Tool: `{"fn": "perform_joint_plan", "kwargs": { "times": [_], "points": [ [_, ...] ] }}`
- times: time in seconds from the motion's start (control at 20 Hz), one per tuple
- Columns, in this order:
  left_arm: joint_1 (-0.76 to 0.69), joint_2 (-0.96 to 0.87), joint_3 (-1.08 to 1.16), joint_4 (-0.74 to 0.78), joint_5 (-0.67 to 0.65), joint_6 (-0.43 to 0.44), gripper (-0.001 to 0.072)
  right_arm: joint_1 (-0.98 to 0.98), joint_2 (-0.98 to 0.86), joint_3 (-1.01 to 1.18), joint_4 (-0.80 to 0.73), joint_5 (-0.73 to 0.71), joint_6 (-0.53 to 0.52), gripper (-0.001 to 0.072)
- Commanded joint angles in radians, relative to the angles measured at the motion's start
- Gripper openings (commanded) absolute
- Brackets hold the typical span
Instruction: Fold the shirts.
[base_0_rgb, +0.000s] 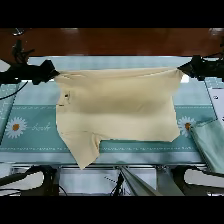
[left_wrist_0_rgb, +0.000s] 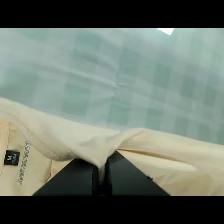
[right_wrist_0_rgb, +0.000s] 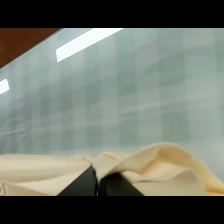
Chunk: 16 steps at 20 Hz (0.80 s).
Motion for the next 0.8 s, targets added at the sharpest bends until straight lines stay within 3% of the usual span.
{"fn": "perform_joint_plan", "kwargs": {
  "times": [0.0,0.2,0.35,0.5,0.6,0.75],
  "points": [
    [-0.018,-0.109,0.018,-0.076,0.023,0.002,0.0031,0.000,-0.147,0.069,0.032,0.005,0.011,0.0024],
    [-0.006,-0.103,0.027,-0.076,-0.078,0.018,0.0030,-0.006,-0.169,0.077,0.008,0.074,0.031,0.0025],
    [0.022,-0.079,0.050,-0.073,-0.241,0.127,0.0030,-0.029,-0.160,0.106,0.003,0.229,-0.014,0.0025],
    [0.031,-0.079,0.022,0.042,-0.381,0.151,0.0030,-0.028,-0.142,0.102,-0.192,0.346,-0.008,0.0024],
    [0.029,-0.079,-0.045,0.068,-0.380,0.152,0.0030,-0.014,-0.140,0.060,-0.305,0.361,0.019,0.0025],
    [0.022,-0.084,-0.140,0.067,-0.331,0.177,0.0031,-0.007,-0.140,-0.034,-0.312,0.304,0.018,0.0024]
  ]
}}
